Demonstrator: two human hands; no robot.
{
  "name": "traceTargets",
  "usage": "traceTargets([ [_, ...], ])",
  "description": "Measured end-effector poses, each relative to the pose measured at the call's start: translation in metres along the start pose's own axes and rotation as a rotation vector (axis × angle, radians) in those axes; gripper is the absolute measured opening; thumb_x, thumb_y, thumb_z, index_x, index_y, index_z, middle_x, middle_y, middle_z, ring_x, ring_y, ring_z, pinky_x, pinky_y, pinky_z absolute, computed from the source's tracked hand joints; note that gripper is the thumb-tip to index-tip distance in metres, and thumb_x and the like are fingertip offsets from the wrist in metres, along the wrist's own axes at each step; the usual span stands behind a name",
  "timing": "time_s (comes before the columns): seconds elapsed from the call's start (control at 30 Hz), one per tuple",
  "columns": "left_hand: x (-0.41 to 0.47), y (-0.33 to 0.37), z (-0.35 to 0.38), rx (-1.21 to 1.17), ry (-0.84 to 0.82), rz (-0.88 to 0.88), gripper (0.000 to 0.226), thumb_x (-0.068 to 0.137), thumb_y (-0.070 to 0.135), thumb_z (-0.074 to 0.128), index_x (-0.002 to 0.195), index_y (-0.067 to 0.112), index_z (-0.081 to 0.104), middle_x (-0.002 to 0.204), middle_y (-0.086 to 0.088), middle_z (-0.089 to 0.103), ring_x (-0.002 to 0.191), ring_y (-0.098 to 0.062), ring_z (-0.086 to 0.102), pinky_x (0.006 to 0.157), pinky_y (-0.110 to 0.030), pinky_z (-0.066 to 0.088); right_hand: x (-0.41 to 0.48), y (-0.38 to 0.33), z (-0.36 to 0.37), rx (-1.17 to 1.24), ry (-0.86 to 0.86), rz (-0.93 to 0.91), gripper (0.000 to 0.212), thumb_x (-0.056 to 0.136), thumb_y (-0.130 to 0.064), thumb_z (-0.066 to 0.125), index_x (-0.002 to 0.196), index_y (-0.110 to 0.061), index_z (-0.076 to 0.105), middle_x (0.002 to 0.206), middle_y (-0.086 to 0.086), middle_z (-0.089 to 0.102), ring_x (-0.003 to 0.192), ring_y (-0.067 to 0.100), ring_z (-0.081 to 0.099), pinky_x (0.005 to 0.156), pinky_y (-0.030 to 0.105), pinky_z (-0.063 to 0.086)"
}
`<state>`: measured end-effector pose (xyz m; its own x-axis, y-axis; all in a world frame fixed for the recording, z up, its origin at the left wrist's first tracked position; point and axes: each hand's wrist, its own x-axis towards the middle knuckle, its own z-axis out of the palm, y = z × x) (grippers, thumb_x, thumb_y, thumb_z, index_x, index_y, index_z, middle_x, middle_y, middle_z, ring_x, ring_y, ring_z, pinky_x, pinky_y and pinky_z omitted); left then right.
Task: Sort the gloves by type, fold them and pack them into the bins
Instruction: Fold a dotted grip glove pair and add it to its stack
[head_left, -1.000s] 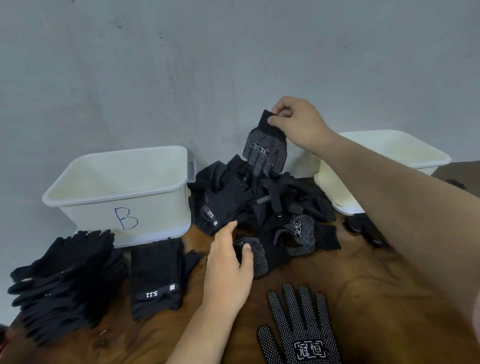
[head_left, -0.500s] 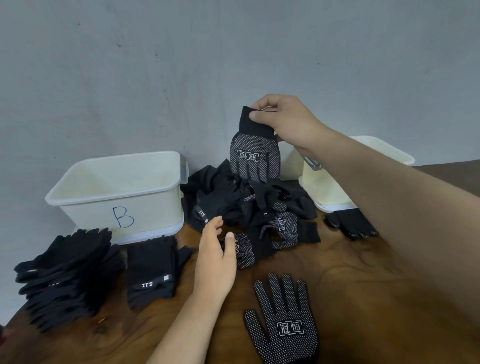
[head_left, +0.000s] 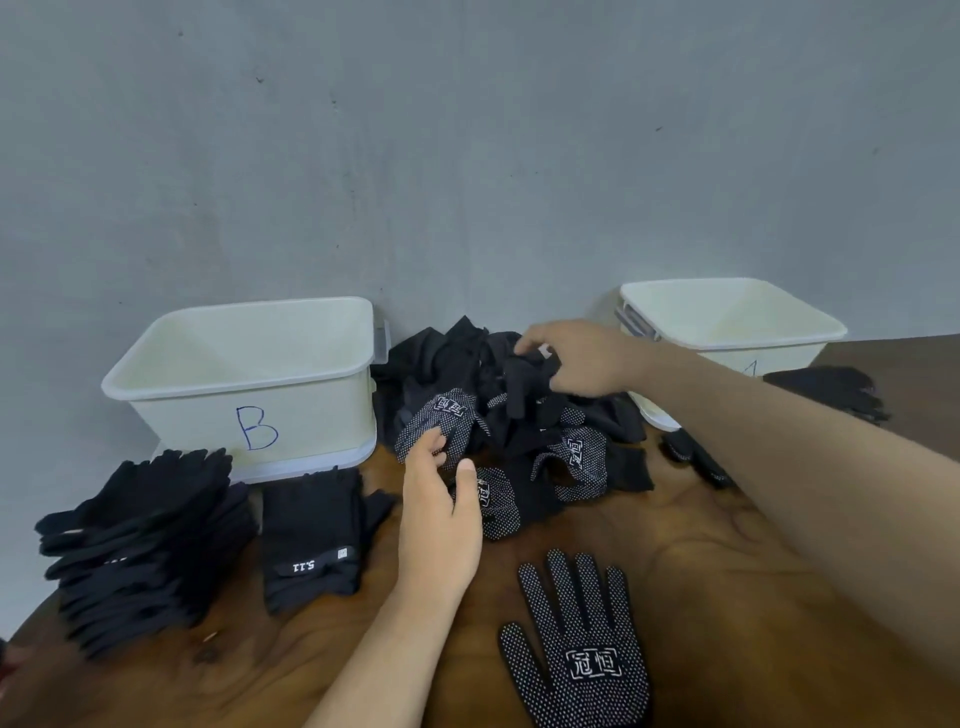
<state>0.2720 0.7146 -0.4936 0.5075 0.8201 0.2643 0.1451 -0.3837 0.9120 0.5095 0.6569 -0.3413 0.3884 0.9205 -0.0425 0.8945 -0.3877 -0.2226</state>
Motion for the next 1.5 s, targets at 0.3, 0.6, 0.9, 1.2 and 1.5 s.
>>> traceTargets([
  [0.3, -0.002, 0.003, -0.003, -0.010, 0.002, 0.021, 0.043, 0.110, 0.030, 0.050, 0.153, 0.028, 0.042, 0.147, 0.018, 0.050, 0.133, 0.003, 0.050, 0.107, -0.016, 0.037, -0.004, 0.009, 0.001, 0.518, 0.469, 0.068, 0.005, 0.098, -0.024, 0.074, 0.098, -0.022, 0.078, 0.091, -0.009, 0.075, 0.070, -0.007, 0.064, 0.081, 0.029, 0.051],
  [0.6, -0.005, 0.024, -0.006, -0.391, -0.065, -0.004, 0.027, 0.108, 0.038, 0.052, 0.125, 0.030, 0.071, 0.127, 0.014, 0.072, 0.123, -0.007, 0.065, 0.107, -0.033, 0.050, -0.059, -0.026, -0.008, 1.561, 0.189, 0.025, 0.020, 0.110, -0.014, 0.055, 0.128, -0.008, 0.058, 0.130, 0.022, 0.071, 0.107, 0.034, 0.072, 0.101, 0.046, 0.061],
  [0.9, -0.001, 0.060, -0.008, -0.994, -0.049, -0.390, 0.029, 0.108, 0.028, 0.057, 0.129, 0.010, 0.067, 0.127, -0.011, 0.075, 0.119, -0.028, 0.070, 0.100, -0.045, 0.058, -0.107, -0.043, 0.067, 1.691, 0.028, 0.038, 0.020, 0.110, -0.014, 0.049, 0.124, -0.007, 0.062, 0.140, 0.021, 0.067, 0.130, 0.040, 0.063, 0.116, 0.052, 0.048],
  [1.2, 0.011, 0.135, -0.057, -0.170, -0.245, 0.083, 0.019, 0.108, 0.035, 0.058, 0.107, 0.029, 0.076, 0.104, 0.011, 0.080, 0.102, -0.010, 0.075, 0.100, -0.049, 0.057, -0.135, -0.040, 0.036, 1.428, 0.147, -0.021, 0.046, 0.107, -0.046, 0.051, 0.137, -0.015, 0.065, 0.134, 0.004, 0.074, 0.123, 0.025, 0.070, 0.102, 0.043, 0.054],
  [1.5, -0.020, 0.175, -0.032, -0.070, -0.084, 0.243, 0.028, 0.109, 0.042, 0.055, 0.102, 0.025, 0.076, 0.094, 0.008, 0.078, 0.094, -0.011, 0.074, 0.089, -0.048, 0.058, -0.148, -0.087, 0.038, 1.024, 0.741, -0.111, 0.060, 0.102, -0.062, 0.059, 0.109, -0.003, 0.068, 0.103, 0.021, 0.073, 0.100, 0.041, 0.070, 0.088, 0.061, 0.056],
])
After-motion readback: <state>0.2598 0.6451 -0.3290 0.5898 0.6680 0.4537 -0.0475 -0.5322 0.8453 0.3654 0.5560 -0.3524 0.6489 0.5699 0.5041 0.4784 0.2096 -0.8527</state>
